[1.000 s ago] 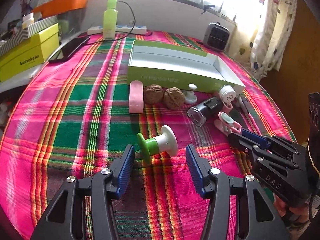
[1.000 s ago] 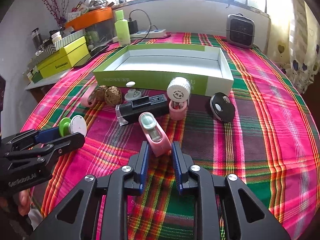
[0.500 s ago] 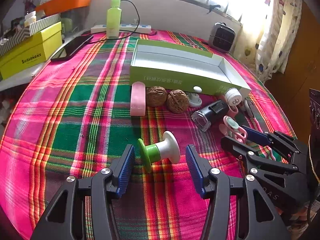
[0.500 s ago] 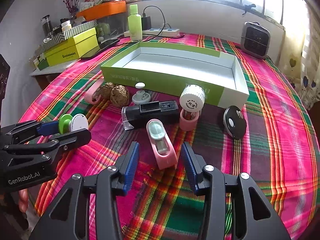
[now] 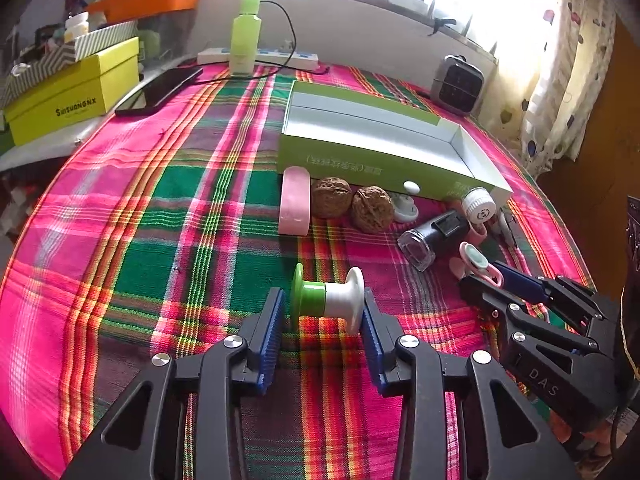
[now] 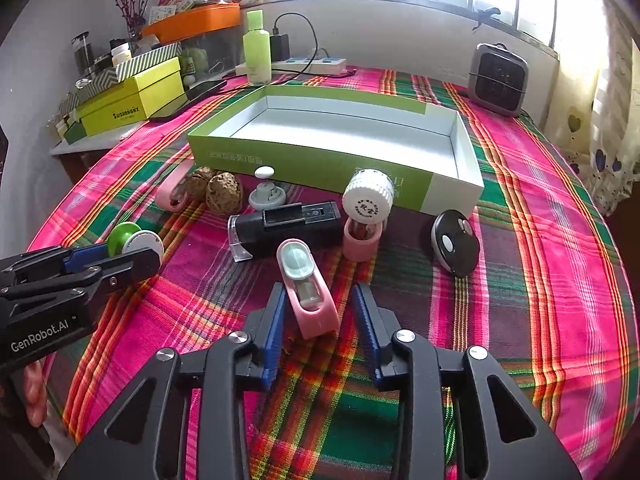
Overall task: Organize objects
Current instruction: 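Close left tool on the spool while right tool closes on the pink clip, then carry the spool with left tool into the white box while right carries the clip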
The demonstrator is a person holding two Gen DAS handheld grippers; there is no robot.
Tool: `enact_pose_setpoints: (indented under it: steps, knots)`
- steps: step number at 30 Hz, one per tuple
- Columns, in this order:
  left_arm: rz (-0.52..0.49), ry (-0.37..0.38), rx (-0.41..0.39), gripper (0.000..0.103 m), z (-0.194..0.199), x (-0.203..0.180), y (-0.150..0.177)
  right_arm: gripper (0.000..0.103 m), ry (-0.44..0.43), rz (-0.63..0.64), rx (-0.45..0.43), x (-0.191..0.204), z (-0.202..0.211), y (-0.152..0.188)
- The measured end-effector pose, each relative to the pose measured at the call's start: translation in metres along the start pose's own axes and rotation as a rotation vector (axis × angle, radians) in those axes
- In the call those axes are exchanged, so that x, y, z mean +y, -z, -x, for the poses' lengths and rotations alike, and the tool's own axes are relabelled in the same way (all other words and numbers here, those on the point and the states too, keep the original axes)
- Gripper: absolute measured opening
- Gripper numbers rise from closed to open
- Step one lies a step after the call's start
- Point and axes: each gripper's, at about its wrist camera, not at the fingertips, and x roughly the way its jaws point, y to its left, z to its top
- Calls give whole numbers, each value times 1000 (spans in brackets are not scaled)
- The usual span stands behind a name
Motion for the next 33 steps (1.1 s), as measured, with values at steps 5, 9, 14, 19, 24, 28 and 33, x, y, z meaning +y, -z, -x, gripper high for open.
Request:
enact_pose_setpoints:
  steps: [5,9,14,19,24,28,33]
  knots:
    - [-1,3,-1,32,-1,1,-1,21,3,-6,-4,-1,1,1]
    - [1,3,1,31,-1,0,-3,19,-14,-17,-2,-5,2,1]
    - [-18,5,7,31,-1,-8,-4,19,-54,-36,-8,-10,4,4]
    - [-17,8,-4,31,3,-14,-6,19,-83,-28,-15,-9,8,4]
    - [-28,14,-7,31,9,-18,-5,19,-107,-22,-38,-5,15,0]
    - [-39,23,-24,31,13,-21,-11,19,-117,-20,-55,-3,21,-4]
    - [-46,62,-26,31,13,-24,-25,19,-106,-30,-88,-5,28,-17]
